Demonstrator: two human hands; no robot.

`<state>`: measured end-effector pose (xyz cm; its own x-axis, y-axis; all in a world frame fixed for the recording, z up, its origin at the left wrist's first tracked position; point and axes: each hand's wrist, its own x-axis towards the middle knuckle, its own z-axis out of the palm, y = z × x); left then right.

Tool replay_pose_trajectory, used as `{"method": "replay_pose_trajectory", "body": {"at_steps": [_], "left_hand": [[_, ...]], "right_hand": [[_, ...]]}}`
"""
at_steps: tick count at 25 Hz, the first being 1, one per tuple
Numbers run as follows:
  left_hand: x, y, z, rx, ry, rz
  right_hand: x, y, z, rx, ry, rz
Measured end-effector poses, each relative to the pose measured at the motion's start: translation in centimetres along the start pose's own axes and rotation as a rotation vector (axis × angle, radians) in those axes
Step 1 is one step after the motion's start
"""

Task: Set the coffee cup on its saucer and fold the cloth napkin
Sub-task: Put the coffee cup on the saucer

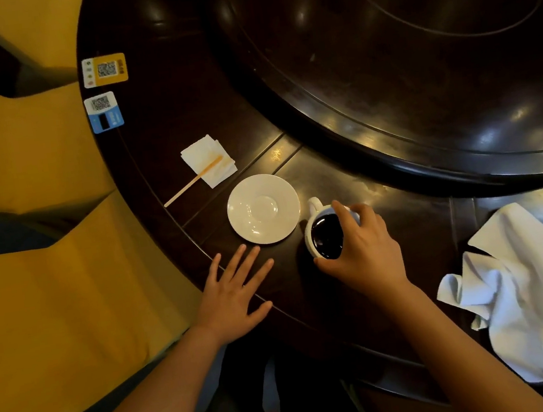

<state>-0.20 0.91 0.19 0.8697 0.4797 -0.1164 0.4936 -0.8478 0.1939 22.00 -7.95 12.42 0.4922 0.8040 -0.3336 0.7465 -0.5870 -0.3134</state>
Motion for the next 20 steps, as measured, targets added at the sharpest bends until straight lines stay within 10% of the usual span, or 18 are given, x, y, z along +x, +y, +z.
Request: {"method": "replay_pose_trajectory", "body": {"at_steps": [20], "left_hand": [[0.1,-0.1,0.0,-0.034,-0.018,0.002]], "right_hand": [[8.5,-7.1,1.6,-0.232,-0.018,-0.387]]}}
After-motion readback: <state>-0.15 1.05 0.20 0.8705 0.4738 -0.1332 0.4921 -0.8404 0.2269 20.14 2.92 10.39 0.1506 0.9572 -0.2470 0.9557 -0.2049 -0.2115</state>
